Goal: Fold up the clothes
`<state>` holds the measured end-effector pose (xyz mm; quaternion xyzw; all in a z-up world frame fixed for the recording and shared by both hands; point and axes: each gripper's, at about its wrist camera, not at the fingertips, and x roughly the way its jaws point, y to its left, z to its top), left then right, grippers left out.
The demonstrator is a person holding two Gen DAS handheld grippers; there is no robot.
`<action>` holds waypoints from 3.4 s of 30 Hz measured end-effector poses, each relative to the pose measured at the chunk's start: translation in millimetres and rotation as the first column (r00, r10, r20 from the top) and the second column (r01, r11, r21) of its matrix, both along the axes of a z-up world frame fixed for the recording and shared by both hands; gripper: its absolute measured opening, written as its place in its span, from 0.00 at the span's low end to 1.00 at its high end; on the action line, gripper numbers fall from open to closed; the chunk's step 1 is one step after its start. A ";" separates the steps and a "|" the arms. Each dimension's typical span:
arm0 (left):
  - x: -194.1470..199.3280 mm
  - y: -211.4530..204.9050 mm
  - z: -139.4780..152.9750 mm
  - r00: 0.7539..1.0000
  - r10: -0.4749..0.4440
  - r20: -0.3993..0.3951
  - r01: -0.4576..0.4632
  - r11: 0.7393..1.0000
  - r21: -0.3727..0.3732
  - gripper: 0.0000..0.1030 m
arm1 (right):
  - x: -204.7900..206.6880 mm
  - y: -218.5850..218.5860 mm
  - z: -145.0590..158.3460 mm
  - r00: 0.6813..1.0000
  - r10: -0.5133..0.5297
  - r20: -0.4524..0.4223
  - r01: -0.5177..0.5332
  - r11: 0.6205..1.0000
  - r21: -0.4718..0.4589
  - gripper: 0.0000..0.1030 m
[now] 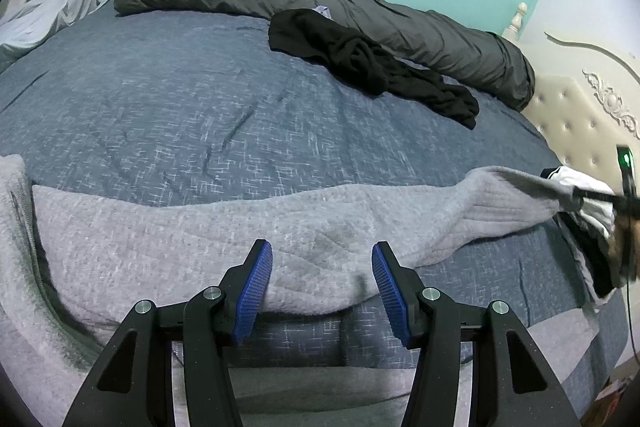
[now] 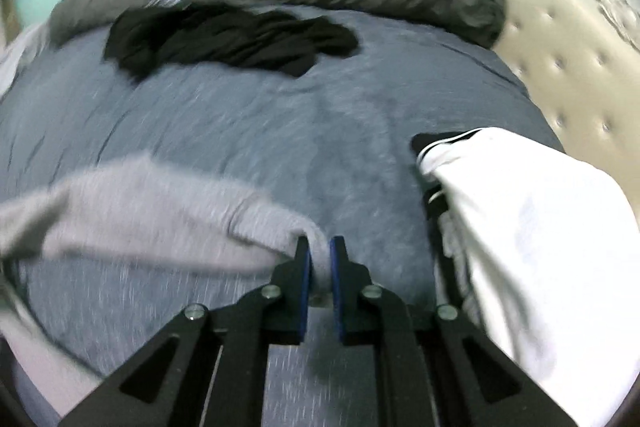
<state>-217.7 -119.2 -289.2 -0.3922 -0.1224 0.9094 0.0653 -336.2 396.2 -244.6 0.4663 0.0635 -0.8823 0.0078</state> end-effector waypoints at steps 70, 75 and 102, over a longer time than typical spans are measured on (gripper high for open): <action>6.6 -227.0 5.3 0.920 0.298 0.253 -0.274 0.953 -0.127 0.11 | 157.8 -181.0 -100.8 0.983 0.153 -0.101 -0.183 0.773 -0.608 0.60; 43.4 -234.6 19.3 0.910 0.313 0.272 -0.272 0.946 -0.178 0.09 | 156.7 -176.5 -97.6 0.985 0.140 -0.104 -0.174 0.757 -0.629 0.60; 7.0 -309.5 36.5 0.835 0.457 0.307 -0.405 0.887 -0.220 0.66 | 157.4 -185.0 -91.1 0.981 0.154 -0.121 -0.196 0.757 -0.624 0.61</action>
